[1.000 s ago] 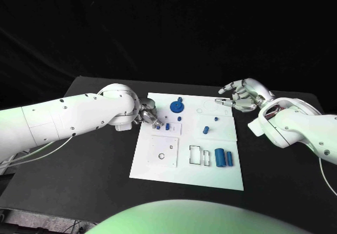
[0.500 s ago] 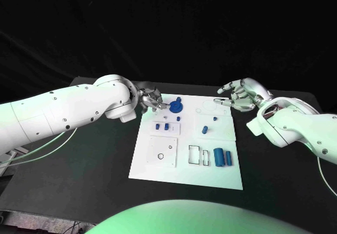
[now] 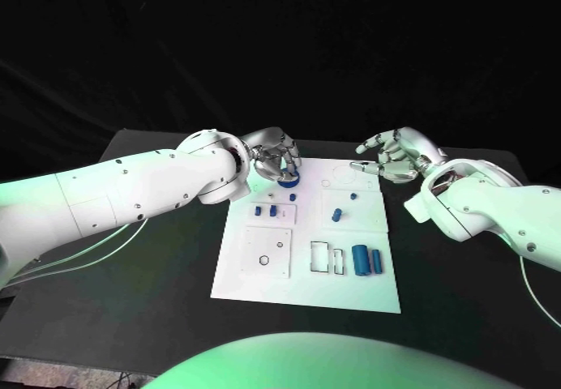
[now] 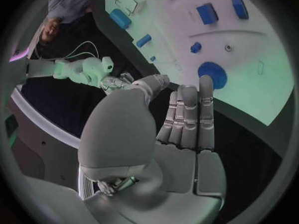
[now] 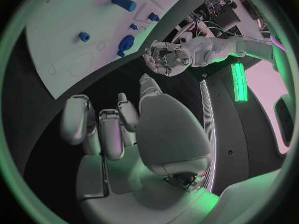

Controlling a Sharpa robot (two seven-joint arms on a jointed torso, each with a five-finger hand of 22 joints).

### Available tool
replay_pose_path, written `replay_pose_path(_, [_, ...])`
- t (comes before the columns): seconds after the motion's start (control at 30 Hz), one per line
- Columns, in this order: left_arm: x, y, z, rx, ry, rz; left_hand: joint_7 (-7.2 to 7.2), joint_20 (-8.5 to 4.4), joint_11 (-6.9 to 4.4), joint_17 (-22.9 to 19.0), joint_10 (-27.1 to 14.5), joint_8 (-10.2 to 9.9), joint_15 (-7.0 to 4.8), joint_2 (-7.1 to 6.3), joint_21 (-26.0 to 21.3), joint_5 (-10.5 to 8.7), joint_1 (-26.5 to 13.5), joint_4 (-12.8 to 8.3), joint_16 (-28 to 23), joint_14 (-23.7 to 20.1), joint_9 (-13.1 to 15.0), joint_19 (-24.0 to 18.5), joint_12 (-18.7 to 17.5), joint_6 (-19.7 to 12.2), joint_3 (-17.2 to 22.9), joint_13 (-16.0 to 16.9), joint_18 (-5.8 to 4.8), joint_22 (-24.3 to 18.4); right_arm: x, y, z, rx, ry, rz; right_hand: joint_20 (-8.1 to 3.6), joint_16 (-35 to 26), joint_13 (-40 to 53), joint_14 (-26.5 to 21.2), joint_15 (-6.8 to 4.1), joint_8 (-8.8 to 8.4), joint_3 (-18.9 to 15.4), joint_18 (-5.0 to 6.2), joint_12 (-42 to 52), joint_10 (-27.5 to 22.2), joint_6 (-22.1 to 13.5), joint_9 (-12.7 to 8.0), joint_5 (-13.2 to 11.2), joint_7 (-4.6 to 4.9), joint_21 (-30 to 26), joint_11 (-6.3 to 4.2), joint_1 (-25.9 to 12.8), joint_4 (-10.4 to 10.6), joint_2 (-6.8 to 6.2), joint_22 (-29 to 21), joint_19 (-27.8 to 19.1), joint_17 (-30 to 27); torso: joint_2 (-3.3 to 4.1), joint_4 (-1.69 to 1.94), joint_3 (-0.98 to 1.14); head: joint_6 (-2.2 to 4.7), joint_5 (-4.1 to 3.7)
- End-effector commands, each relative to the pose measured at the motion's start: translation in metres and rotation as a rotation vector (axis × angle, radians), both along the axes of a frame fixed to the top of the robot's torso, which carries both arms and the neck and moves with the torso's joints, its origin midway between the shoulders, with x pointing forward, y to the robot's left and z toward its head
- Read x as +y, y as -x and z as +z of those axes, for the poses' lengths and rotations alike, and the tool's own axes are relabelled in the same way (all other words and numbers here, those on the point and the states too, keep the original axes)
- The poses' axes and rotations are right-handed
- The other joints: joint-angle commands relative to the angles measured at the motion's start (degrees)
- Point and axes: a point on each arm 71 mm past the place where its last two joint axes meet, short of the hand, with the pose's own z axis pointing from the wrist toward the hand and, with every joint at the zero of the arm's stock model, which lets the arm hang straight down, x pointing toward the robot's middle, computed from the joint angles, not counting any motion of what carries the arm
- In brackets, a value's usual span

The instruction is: Assemble the parts on the task board

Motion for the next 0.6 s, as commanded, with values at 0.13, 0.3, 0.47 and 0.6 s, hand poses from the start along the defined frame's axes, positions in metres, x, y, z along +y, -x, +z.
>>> replay_pose_path(0.13, [-0.018, 0.001, -0.001, -0.195, -0.108, -0.18, -0.17, 0.01, 0.29, 0.7, 0.9, -2.2, -0.08, 0.22, 1.3, -0.26, 0.8, -1.4, 1.8, 0.7, -2.3, -0.8, -2.1, 2.0, 0.0, -2.5, 0.69, 0.9, 0.002, 0.0, 0.001, -0.018, -0.003, 0.01, 0.04, -0.7, -1.2, 2.0, -0.25, 0.45, -0.1, 1.11, -1.1, -1.2, -0.4, -0.1, 0.5, -0.08, -1.2, -0.05, -0.4, 0.0, 0.14, -0.8, -1.0, -1.1, 0.05, 0.04, -0.01, 0.0, -0.33])
replay_pose_path(0.3, [-0.024, 0.002, -0.008, -0.197, -0.214, -0.239, -0.47, 0.22, 0.57, -0.1, 0.0, -3.3, 0.22, -0.28, 1.8, -0.55, 0.1, -1.7, 2.4, 0.3, -3.3, -1.2, -3.8, 3.2, -0.4, -4.0, 0.64, 1.3, 0.002, 0.0, 0.001, -0.017, -0.004, 0.01, 0.04, -0.8, -1.3, 1.9, -0.25, 0.45, -0.1, 1.14, -1.2, -1.3, -0.4, -0.1, 0.5, -0.08, -1.4, -0.05, -0.4, 0.0, 0.15, -0.9, -1.1, -1.2, 0.04, 0.1, 0.03, 0.0, -0.44])
replay_pose_path(0.47, [-0.026, 0.0, -0.013, -0.185, -0.274, -0.26, -0.57, 0.37, 0.65, 1.0, 0.0, -3.9, 0.32, -0.42, 2.0, -0.69, -0.4, -1.6, 3.8, 1.3, -3.8, -1.1, -4.4, 3.5, -0.7, -4.5, 0.66, 1.5, 0.003, 0.0, 0.001, -0.017, -0.005, 0.012, 0.03, -0.9, -1.5, 1.9, -0.25, 0.47, -0.1, 1.18, -1.4, -1.5, -0.4, -0.1, 0.5, -0.09, -1.5, -0.05, -0.4, 0.0, 0.15, -1.0, -1.2, -1.4, -0.02, 0.1, 0.04, 0.0, -0.55])
replay_pose_path(0.6, [-0.026, 0.0, -0.018, -0.162, -0.314, -0.27, -0.59, 0.43, 0.71, 0.5, -0.2, -4.1, 0.38, -0.5, 2.1, -0.72, -0.6, -1.6, 3.9, 1.1, -4.0, -1.1, -4.7, 3.7, -0.9, -4.8, 0.66, 1.5, 0.003, 0.0, 0.001, -0.016, -0.005, 0.012, 0.03, -0.9, -1.5, 1.9, -0.25, 0.47, -0.1, 1.18, -1.4, -1.5, -0.4, -0.1, 0.5, -0.09, -1.5, -0.05, -0.4, 0.0, 0.15, -1.0, -1.2, -1.4, -0.01, 0.13, 0.03, 0.0, -0.58])
